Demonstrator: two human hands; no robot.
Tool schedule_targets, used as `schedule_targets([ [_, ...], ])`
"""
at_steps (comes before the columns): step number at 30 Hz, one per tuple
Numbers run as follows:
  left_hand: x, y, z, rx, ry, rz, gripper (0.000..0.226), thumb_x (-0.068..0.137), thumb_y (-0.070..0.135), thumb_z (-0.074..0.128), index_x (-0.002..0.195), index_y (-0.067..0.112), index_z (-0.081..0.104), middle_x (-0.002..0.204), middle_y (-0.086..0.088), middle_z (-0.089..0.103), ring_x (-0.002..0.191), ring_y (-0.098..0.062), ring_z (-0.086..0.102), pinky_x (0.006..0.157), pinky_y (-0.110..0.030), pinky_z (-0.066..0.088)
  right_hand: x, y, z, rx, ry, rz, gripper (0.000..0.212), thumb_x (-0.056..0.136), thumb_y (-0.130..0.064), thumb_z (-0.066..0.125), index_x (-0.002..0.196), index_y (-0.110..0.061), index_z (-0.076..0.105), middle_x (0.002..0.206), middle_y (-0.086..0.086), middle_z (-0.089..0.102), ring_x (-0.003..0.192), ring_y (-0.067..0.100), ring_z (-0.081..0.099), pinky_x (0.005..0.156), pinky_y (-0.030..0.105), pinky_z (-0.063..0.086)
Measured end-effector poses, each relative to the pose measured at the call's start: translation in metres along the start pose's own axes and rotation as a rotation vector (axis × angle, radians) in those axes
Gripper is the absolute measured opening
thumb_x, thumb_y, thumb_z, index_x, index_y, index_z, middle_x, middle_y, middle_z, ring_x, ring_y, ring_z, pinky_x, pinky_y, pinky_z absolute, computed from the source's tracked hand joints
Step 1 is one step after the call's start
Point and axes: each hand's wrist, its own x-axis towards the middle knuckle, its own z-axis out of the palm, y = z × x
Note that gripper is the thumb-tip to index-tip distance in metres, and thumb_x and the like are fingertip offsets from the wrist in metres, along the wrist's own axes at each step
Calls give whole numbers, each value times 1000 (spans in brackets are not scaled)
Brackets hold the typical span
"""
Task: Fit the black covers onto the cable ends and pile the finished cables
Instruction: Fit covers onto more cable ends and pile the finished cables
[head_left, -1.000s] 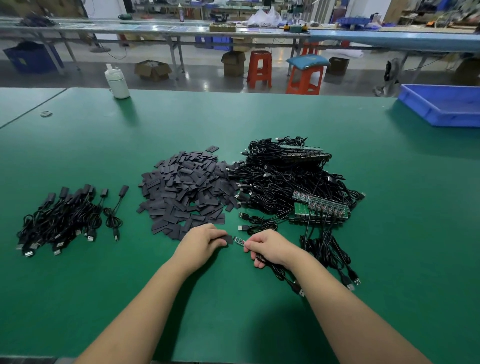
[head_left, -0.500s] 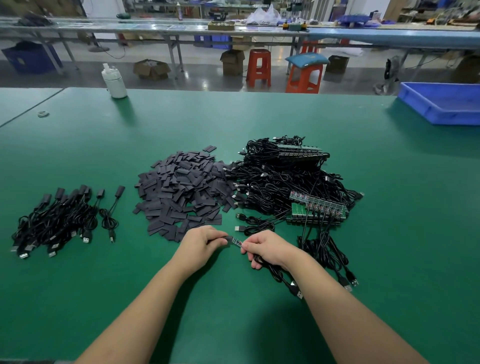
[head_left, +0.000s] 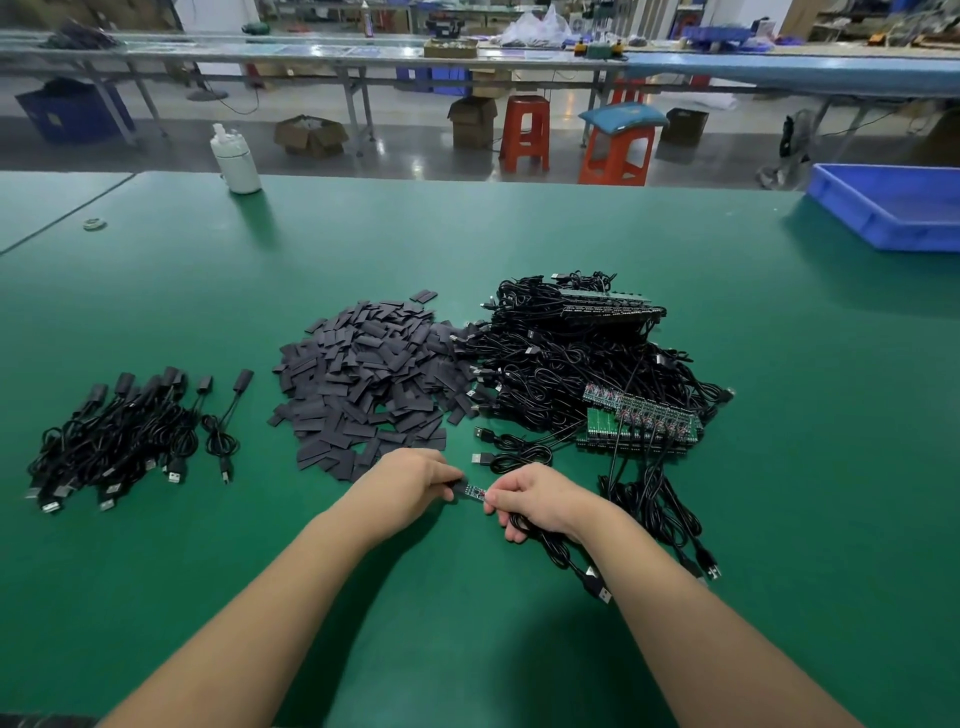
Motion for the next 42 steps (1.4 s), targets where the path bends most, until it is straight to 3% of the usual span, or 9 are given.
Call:
schedule_targets([
  [5,-1,-3,2,-82,37,-5,27,95,25,64,121,24,70,104,5,71,95,-13,63,83,-21,43,1,-1,0,7,-1,-1,20,101,-20,58,90,-9,70,68,1,63,54,10,64,58,22,53],
  [9,3,-3,4,-101,34,-19,29,93,32,65,120,24,70,110,7,72,100,-11,63,83,-15,39,2,-1,1,15,0,1,20,101,-19,58,89,-9,69,66,0,62,51,11,62,56,22,52],
  [14,11,9,5,-72,-42,66,23,93,30,63,113,23,72,102,1,71,95,-17,62,85,-30,47,2,2,3,20,9,-13,20,101,-19,58,87,-10,70,63,-1,62,54,13,62,56,23,53],
  [17,15,14,9,-76,-28,74,19,94,26,62,109,22,72,100,1,70,94,-17,62,84,-31,48,2,3,2,34,16,-12,22,101,-19,58,86,-11,71,62,-3,63,54,12,63,56,22,53],
  [25,8,3,14,-230,106,-46,16,90,31,69,104,29,75,96,13,75,87,0,63,79,-11,45,2,-1,0,138,-15,12,19,101,-22,57,101,-8,70,78,3,72,66,15,69,61,24,57],
  [31,10,1,14,-253,97,-60,18,90,30,69,107,30,74,96,17,74,88,6,63,78,-2,41,1,-1,1,144,-4,8,23,102,-26,56,102,-9,71,80,3,73,65,15,68,59,24,55],
  [37,11,4,16,-186,65,-25,16,92,32,65,105,30,73,95,12,74,85,0,64,81,-18,50,2,0,2,107,3,2,23,102,-20,54,95,-9,71,76,2,73,61,14,67,58,24,55],
  [42,12,7,19,-161,54,-30,15,92,29,64,104,29,73,94,10,74,84,-5,63,81,-23,50,3,1,2,96,-6,-1,22,102,-18,53,93,-8,70,74,3,73,61,13,67,57,22,55],
])
